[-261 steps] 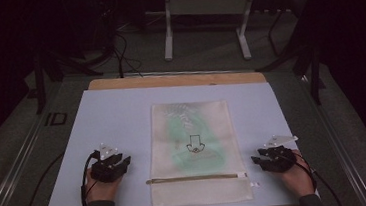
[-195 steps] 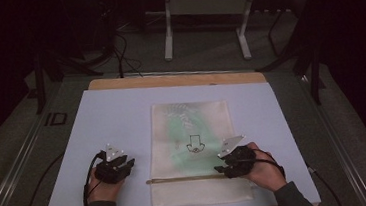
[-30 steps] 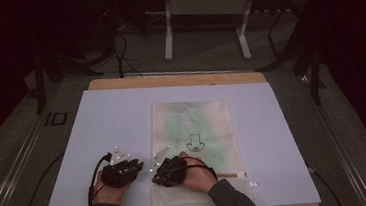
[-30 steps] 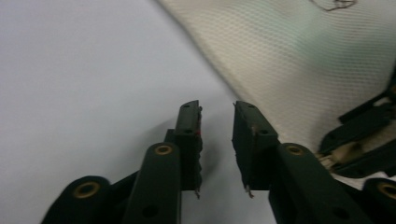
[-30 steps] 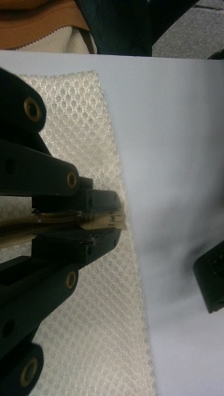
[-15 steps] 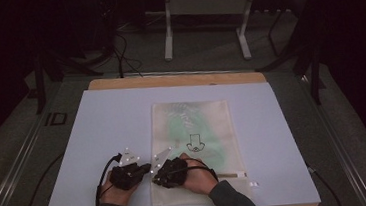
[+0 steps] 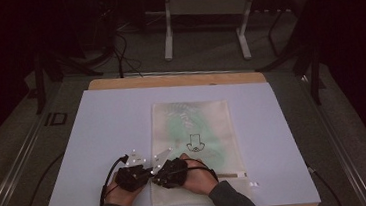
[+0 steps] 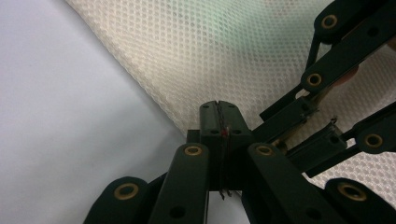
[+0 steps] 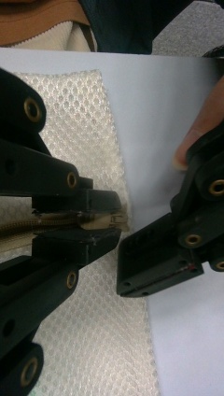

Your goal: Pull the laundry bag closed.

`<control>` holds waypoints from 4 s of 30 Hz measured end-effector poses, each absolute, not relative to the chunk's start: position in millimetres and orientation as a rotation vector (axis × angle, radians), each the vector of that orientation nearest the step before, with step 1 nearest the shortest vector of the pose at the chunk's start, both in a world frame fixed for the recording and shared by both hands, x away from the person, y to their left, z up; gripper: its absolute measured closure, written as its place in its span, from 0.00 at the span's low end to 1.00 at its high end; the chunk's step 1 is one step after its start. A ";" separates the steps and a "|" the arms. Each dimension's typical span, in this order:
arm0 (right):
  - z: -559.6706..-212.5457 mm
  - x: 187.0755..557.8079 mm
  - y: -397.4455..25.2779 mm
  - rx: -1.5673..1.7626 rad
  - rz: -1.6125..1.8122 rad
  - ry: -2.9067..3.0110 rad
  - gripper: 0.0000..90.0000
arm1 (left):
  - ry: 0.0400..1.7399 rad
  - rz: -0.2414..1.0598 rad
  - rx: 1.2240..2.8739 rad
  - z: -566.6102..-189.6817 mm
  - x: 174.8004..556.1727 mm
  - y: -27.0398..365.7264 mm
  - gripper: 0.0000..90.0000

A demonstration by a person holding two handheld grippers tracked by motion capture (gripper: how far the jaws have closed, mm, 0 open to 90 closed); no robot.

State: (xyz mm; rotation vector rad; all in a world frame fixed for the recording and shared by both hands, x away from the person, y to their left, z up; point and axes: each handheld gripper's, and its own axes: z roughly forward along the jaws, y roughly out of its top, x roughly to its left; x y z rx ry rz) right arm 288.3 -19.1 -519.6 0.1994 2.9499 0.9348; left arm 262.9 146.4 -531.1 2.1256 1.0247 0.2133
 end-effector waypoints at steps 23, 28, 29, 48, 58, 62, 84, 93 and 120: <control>-517.9 291.3 -26.8 0.207 0.935 2.967 0.91 | 1.068 0.157 2.129 -532.9 266.7 148.0 1.00; -517.7 291.4 -30.4 0.207 0.926 2.970 0.91 | 1.071 0.158 2.129 -532.7 266.6 147.8 1.00; -517.4 291.4 -31.0 0.203 0.923 2.969 0.91 | 1.071 0.161 2.130 -532.7 266.3 147.5 1.00; -517.1 290.8 -41.4 0.182 0.891 2.974 0.91 | 1.082 0.124 2.111 -529.1 264.1 148.6 0.99; -517.4 291.1 -41.5 0.182 0.895 2.975 0.91 | 1.011 0.070 2.103 -526.8 257.9 147.2 0.99; -517.3 291.6 -41.7 0.184 0.895 2.979 0.91 | 1.030 0.064 2.107 -528.0 258.3 147.6 0.99; -511.6 285.4 -40.0 0.096 0.791 2.965 0.91 | 1.035 0.041 2.151 -532.0 260.1 144.3 0.99; -510.6 283.1 -40.8 0.082 0.773 2.958 0.91 | 1.036 0.047 2.152 -531.9 259.7 143.6 0.99; -503.1 279.0 -56.0 0.055 0.659 2.963 0.91 | 1.037 0.044 2.156 -531.7 259.9 143.7 0.99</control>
